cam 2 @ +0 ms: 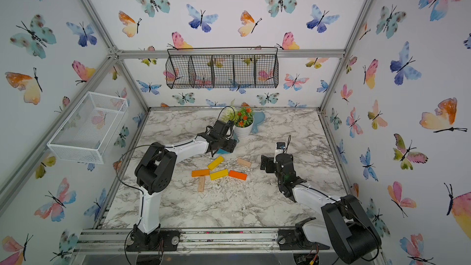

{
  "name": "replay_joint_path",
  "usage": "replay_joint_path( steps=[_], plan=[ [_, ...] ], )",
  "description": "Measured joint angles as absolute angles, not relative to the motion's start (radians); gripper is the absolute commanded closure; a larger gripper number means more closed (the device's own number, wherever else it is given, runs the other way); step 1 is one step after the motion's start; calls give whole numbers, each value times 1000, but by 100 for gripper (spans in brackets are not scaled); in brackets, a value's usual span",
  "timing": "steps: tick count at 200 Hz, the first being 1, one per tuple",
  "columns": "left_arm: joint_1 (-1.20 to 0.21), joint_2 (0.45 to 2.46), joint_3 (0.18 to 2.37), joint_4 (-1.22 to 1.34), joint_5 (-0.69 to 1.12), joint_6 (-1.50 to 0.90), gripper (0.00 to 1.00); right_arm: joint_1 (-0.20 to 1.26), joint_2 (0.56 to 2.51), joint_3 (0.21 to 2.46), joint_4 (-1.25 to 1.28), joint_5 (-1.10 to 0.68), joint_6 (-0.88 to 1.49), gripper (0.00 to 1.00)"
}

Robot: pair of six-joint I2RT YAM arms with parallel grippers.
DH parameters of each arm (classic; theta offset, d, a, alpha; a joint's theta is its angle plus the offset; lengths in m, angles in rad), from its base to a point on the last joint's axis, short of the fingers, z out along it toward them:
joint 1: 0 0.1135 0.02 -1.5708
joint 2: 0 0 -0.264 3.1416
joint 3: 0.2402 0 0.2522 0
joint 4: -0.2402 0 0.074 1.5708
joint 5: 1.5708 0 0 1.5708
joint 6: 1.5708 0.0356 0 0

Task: Assemble a giraffe with building blocks
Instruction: Pick up the building block from the center of the board.

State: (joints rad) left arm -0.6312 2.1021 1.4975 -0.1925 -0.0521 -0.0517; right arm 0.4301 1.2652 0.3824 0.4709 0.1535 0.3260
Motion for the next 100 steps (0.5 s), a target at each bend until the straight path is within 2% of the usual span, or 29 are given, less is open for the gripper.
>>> replay_joint_path(
  steps=[100],
  plan=[
    [-629,2180,1586,-244,-101,0,28,432,1279,392,472,126,319,1]
  ],
)
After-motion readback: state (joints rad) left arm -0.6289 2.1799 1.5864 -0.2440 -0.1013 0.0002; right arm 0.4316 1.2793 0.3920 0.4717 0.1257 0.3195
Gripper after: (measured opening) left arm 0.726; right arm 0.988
